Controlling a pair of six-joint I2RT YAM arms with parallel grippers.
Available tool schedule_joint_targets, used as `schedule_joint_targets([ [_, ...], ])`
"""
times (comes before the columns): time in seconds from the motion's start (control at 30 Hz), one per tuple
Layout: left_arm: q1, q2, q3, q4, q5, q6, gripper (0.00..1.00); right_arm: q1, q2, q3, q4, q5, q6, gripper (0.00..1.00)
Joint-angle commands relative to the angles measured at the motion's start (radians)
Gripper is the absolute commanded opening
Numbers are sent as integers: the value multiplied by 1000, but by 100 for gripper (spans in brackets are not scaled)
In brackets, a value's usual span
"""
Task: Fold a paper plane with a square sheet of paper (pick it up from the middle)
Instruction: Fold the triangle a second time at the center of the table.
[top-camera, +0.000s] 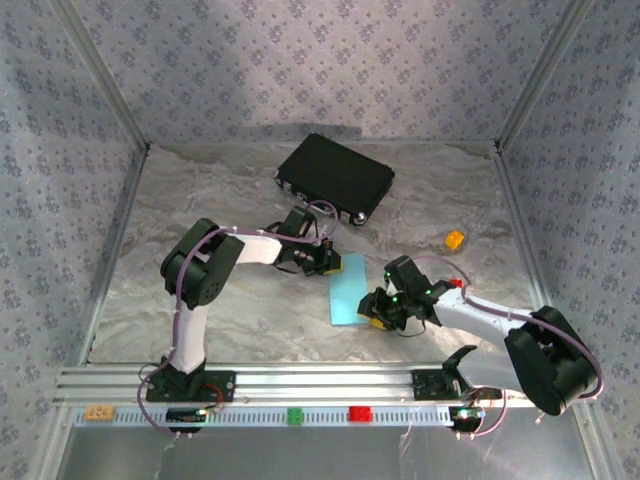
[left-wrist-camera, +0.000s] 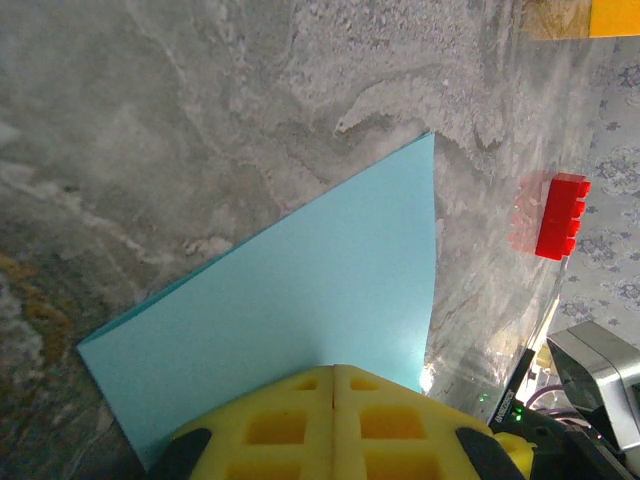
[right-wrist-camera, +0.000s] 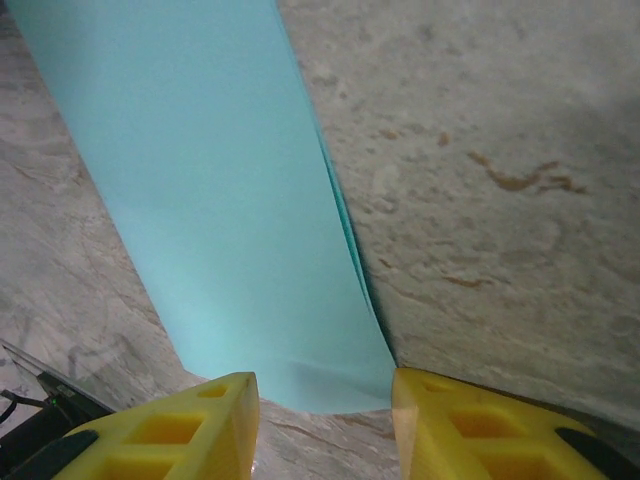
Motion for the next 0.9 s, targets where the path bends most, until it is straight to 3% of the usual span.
schedule_joint_targets([
  [0.0,1,13,-16,-58,-37,1,2,11,-1,33,43,0,2,41],
  [0.23,1,15,-15,-58,-35,1,2,4,-19,27,29,0,-1,41],
  [0.4,2,8,-20,-62,-39,5,2,7,-82,11,-120,42,-18,42],
  [0.87,1,14,-15,-64,-39,5,2,-6,-25,-8,-47,2,-14,43],
])
